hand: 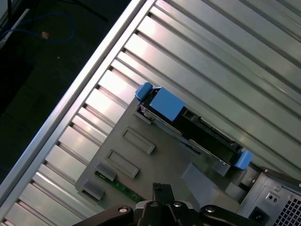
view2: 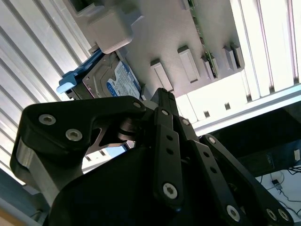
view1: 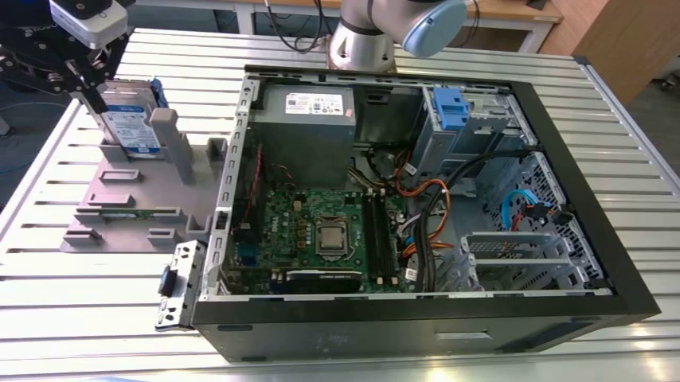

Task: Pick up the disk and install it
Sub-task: 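Pick up the disk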

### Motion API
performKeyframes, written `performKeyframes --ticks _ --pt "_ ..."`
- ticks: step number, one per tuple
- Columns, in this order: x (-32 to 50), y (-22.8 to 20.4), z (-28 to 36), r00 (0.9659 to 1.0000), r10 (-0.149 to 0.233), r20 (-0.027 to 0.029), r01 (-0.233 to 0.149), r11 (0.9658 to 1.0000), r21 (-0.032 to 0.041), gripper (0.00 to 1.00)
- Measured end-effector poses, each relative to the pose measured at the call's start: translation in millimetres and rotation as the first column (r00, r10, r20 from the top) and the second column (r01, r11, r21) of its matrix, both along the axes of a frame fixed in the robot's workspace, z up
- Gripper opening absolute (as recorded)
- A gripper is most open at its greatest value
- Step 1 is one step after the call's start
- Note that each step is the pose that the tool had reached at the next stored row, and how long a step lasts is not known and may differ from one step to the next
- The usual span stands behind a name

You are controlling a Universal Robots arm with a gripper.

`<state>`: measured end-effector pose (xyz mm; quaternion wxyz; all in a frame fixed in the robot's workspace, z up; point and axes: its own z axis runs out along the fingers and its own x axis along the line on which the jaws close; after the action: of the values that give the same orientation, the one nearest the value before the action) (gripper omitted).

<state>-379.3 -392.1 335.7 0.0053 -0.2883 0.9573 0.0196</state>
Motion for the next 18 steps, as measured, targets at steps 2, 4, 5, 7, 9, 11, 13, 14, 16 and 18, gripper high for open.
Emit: performKeyframes --ticks 2,4,5,7,9,11,13,14,16,18 --pt "0.0 0.0 0.0 1.0000 0.002 0.0000 -0.002 1.0000 0.0000 0.11" --pt "0.0 0.0 0.0 1.0000 0.003 0.0000 -0.003 1.0000 0.0000 0.11" --pt "0.0 0.0 0.0 1.0000 0.004 -0.0001 -0.004 1.0000 0.0000 0.11" --pt "0.0 0.0 0.0 1.0000 0.006 0.0001 -0.006 1.0000 0.0000 0.11" --pt "0.0 0.0 0.0 1.0000 0.008 0.0000 -0.008 1.0000 0.0000 0.11" --pt "0.0 0.0 0.0 1.0000 0.009 0.0000 -0.009 1.0000 0.0000 0.11" --pt "0.0 0.0 0.0 0.9999 0.011 0.0000 -0.011 0.9999 0.0000 0.11" --pt "0.0 0.0 0.0 0.9999 0.012 0.0000 -0.012 0.9999 0.0000 0.11" --pt "0.0 0.0 0.0 0.9999 0.014 0.0000 -0.014 0.9999 0.0000 0.11" --pt "0.0 0.0 0.0 0.9999 0.015 -0.0001 -0.015 0.9999 -0.0001 0.11"
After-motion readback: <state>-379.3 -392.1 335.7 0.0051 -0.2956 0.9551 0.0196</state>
